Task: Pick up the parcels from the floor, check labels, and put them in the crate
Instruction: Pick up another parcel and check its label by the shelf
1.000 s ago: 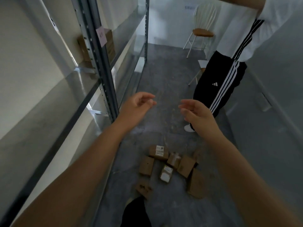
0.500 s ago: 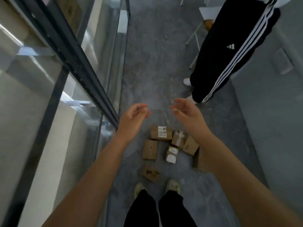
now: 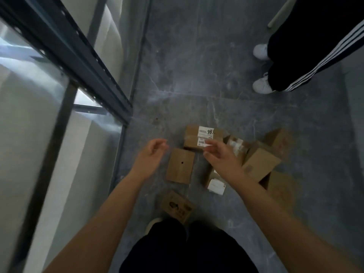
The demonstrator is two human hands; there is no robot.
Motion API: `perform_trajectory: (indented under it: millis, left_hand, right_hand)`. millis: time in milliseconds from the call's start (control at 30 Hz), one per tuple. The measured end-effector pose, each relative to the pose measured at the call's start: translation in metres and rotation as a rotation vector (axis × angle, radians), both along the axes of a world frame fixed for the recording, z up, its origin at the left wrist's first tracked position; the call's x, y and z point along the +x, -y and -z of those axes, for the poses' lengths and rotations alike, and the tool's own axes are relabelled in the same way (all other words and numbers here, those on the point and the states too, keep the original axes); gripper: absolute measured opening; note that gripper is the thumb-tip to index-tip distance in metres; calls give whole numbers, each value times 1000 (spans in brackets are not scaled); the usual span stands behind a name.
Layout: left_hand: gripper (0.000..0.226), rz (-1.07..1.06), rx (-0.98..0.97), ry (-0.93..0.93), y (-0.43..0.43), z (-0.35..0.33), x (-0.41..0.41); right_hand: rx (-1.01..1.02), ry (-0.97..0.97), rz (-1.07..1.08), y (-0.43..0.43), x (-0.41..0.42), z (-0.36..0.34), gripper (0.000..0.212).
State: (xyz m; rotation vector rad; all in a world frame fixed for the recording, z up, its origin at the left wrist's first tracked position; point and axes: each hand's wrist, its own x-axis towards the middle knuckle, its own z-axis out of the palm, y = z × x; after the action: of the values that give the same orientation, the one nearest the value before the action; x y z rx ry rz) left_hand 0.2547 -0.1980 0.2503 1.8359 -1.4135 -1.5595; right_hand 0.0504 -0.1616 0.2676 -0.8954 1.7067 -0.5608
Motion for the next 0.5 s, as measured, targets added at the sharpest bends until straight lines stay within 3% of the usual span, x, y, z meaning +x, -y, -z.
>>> perform_trajectory:
  millis: [200, 333, 433, 500]
  left_hand:
    - [41, 121, 147, 167, 14, 165, -21]
    - [66, 99, 385, 166, 12, 241, -31]
    - [61, 99, 529, 59, 2, 261, -36]
    - [62, 23, 550, 4, -5, 252, -38]
  right_hand:
    - [158, -31, -135, 19, -12, 172, 43]
    - [423, 109, -83, 2, -7, 266, 83]
    - [617, 318, -14, -8, 3, 298, 71]
    - [601, 379, 43, -13, 15, 283, 62]
